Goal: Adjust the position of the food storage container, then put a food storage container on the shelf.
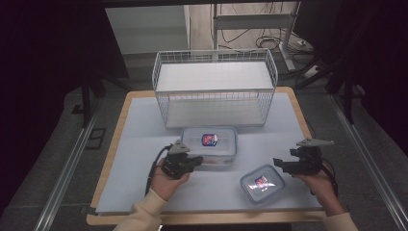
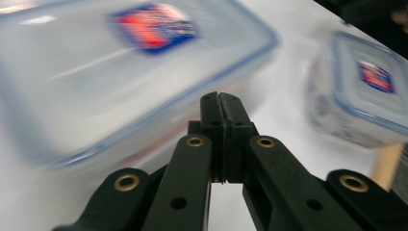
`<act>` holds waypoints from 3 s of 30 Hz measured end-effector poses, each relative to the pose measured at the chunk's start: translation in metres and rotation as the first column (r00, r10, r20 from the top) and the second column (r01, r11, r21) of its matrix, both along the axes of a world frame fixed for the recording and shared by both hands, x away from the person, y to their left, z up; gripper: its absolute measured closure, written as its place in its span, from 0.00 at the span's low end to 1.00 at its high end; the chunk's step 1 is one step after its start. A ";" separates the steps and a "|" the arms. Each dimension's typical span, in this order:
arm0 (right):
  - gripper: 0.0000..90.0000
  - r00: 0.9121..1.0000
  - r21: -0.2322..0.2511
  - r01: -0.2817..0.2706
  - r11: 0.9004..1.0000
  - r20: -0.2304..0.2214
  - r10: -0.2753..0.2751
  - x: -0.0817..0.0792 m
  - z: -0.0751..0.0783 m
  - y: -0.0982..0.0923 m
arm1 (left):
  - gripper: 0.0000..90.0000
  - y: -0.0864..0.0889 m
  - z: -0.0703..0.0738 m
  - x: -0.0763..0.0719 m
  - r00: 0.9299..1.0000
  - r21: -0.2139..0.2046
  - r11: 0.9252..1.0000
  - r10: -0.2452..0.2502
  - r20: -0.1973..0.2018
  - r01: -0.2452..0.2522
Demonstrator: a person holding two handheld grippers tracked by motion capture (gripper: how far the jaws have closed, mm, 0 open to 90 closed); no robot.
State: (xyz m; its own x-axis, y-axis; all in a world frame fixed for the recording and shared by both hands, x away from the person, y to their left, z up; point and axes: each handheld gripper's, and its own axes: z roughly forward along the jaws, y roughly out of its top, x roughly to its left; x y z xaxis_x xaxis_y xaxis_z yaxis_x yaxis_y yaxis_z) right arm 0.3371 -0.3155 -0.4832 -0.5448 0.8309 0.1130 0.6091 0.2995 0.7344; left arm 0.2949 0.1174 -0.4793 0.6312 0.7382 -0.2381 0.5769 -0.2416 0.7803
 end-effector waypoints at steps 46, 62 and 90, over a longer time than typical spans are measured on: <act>0.17 0.999 0.026 -0.001 1.000 0.039 0.000 0.000 0.008 -0.002 | 1.00 0.056 -0.032 0.031 0.986 -0.045 0.992 0.112 -0.123 -0.119; 0.18 0.996 0.131 -0.061 0.989 0.076 0.051 -0.003 0.020 0.009 | 0.94 0.067 -0.018 0.025 0.989 -0.088 0.989 0.109 -0.095 -0.118; 0.16 0.962 0.321 -0.187 0.928 -0.132 0.240 0.052 0.030 0.085 | 0.17 0.046 -0.014 0.069 0.969 -0.236 0.966 0.045 -0.244 -0.104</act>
